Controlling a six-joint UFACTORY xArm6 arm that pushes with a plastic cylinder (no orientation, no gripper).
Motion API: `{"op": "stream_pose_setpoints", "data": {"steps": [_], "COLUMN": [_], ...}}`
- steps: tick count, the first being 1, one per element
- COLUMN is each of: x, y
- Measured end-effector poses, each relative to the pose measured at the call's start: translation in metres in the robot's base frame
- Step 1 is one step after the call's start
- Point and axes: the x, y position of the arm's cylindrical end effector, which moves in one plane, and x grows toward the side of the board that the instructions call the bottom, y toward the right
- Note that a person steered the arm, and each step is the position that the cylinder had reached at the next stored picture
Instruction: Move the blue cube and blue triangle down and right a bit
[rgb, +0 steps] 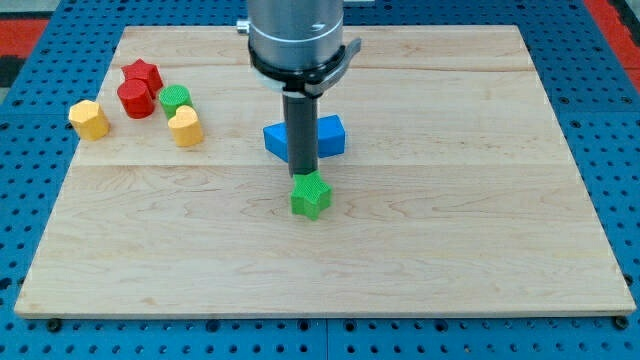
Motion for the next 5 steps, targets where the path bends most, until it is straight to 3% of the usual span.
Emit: {"op": "stream_pose_setpoints", "data": {"steps": [2,3,4,5], "x": [-0.005,-0.037,-0.067,-0.08], "y": [-0.055,-0.058,-0.01,0.078]}}
